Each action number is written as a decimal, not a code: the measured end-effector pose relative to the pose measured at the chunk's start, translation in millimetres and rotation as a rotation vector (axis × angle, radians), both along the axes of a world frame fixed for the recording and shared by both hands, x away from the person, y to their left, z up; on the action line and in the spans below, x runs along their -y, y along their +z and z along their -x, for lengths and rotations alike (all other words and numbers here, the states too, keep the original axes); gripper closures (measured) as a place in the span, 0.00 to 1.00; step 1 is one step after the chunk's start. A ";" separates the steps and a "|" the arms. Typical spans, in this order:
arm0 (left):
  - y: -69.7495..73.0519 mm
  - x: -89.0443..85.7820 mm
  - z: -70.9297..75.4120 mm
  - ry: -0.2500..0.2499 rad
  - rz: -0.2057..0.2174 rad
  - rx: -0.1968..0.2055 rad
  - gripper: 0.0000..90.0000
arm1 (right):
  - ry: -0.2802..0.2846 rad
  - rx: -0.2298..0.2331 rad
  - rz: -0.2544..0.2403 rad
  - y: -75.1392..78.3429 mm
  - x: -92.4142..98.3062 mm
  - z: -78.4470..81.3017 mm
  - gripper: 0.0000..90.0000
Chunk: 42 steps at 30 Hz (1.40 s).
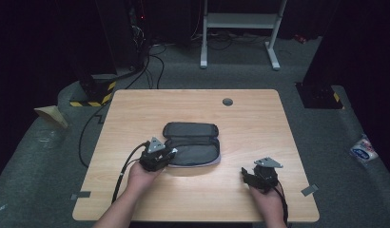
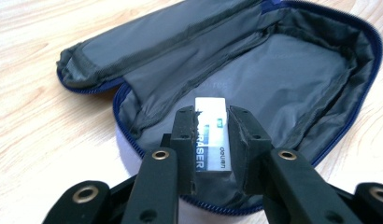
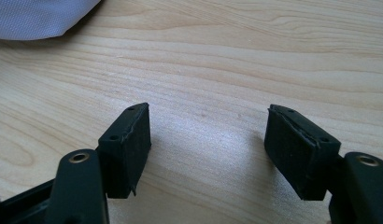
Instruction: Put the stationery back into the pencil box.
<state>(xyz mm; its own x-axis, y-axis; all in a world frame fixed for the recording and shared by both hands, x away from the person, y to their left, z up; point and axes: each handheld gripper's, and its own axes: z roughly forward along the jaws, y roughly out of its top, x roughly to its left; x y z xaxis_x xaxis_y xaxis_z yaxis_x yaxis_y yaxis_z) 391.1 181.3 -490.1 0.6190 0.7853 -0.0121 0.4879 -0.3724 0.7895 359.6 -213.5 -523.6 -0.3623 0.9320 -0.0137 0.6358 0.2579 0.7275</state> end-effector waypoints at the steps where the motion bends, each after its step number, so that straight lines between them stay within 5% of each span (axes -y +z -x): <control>1: -0.6 -0.5 0.1 0.003 -0.001 -0.002 0.81 | 0.000 0.000 0.000 0.0 0.0 0.0 0.35; 7: -0.1 -1.9 -1.4 -0.001 0.054 -0.019 0.71 | 0.000 0.000 0.001 0.0 0.0 0.0 0.35; 21: 12.8 -8.4 -5.6 0.027 0.125 0.009 0.55 | 0.006 -0.001 0.002 0.1 -0.3 0.7 0.35; 29: 14.8 -13.3 -4.0 0.036 0.122 0.026 0.45 | 0.007 -0.002 0.001 0.1 -0.3 0.9 0.35; 34: 17.7 -20.6 -3.5 0.043 0.163 0.021 0.39 | 0.007 -0.002 0.000 0.1 -0.3 0.9 0.35; 42: 15.3 -36.6 1.2 0.060 0.142 0.020 0.22 | 0.009 -0.002 0.001 0.1 -0.3 1.1 0.35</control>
